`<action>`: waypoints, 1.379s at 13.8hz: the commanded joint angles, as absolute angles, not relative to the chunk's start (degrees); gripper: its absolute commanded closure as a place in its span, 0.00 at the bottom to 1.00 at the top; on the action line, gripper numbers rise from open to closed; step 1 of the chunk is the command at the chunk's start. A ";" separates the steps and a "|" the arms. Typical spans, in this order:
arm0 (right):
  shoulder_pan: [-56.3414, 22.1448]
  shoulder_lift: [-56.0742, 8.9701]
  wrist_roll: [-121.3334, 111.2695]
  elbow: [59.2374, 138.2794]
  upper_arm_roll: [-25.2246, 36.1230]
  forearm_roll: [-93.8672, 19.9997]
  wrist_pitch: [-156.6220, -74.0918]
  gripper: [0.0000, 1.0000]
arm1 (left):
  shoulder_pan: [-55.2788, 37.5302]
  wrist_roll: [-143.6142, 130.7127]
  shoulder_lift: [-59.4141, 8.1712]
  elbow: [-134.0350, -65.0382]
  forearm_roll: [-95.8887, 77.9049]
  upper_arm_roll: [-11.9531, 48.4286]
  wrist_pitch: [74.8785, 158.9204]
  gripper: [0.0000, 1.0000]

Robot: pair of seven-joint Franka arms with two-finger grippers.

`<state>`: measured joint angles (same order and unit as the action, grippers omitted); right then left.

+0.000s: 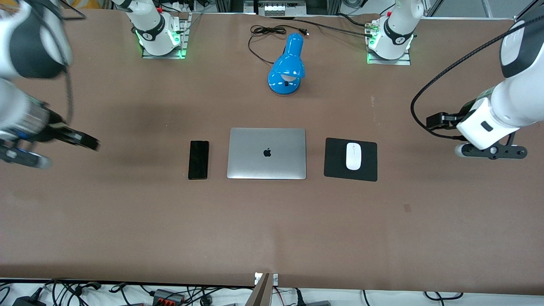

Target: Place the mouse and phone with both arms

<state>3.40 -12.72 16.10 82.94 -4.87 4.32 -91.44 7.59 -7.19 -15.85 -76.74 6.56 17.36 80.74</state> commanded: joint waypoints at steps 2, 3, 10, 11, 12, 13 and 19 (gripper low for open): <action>6.86 -14.60 12.75 74.79 -4.84 2.03 -84.55 0.00 | 8.36 -3.69 -6.55 -84.50 2.14 13.05 80.59 0.00; 7.20 -12.94 12.83 75.40 -4.75 2.28 -85.51 0.00 | 3.04 -3.00 -2.15 -90.99 -1.11 6.92 81.81 0.00; 11.34 -4.40 -1.75 84.64 -4.31 0.28 -86.83 0.00 | -2.11 -1.93 4.67 -96.52 -2.81 -0.44 91.69 0.00; 10.64 -3.52 -2.28 85.16 -3.35 -0.08 -86.66 0.00 | -2.11 -1.93 4.40 -95.81 -2.73 -0.35 91.32 0.00; 10.37 -3.25 -2.02 85.78 -3.34 -0.35 -86.57 0.00 | -2.11 -1.85 4.05 -95.54 -2.64 -0.18 91.32 0.00; 10.11 -3.43 -1.59 85.78 -3.86 -0.61 -86.31 0.00 | -2.20 -1.76 4.04 -95.45 -1.77 0.09 91.32 0.00; 9.93 -5.36 -3.25 84.20 -3.52 -0.53 -87.37 0.00 | -2.20 -1.76 3.96 -95.36 -1.49 0.09 91.41 0.00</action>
